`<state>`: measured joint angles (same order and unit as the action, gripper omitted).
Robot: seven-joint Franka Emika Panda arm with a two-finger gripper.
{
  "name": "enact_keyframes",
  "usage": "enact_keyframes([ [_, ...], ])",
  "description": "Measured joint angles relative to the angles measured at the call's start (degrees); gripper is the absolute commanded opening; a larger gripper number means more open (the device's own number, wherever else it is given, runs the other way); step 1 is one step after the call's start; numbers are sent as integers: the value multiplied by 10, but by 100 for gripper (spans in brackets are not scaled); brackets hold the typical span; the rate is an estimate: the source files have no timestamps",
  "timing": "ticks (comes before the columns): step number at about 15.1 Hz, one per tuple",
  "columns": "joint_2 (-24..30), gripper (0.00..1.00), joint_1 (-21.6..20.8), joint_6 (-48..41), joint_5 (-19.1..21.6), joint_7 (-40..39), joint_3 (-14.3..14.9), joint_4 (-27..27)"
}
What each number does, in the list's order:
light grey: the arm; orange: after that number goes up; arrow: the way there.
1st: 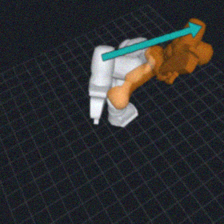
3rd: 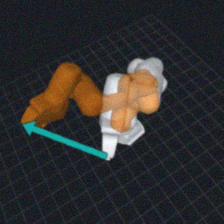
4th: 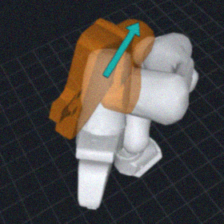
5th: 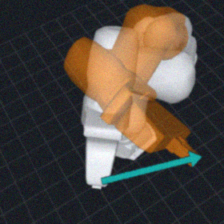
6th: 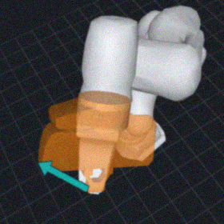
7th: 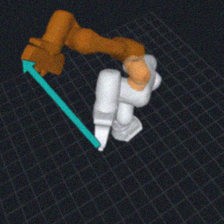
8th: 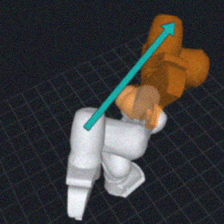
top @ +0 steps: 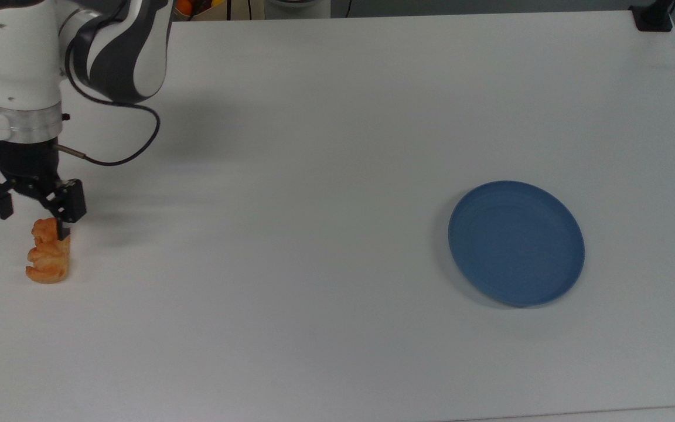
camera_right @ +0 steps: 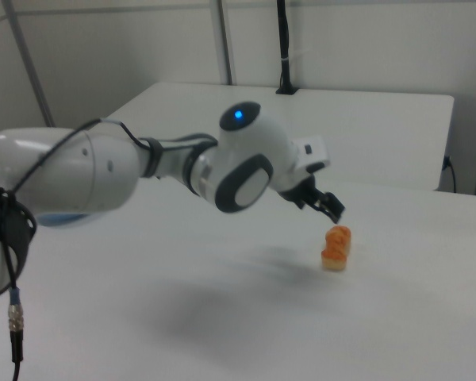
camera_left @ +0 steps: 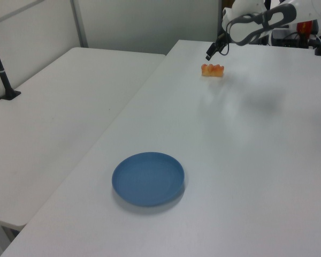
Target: Put the bread on the table
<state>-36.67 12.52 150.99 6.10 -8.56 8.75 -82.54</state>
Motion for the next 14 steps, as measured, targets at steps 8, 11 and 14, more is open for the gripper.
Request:
enact_keyframes([
  [8,202,100,-92,-312,0,143,-6,-44],
  [11,281,100,-157,-400,0,163,-8,-96],
  [14,339,100,-193,-458,0,166,-8,-123],
])
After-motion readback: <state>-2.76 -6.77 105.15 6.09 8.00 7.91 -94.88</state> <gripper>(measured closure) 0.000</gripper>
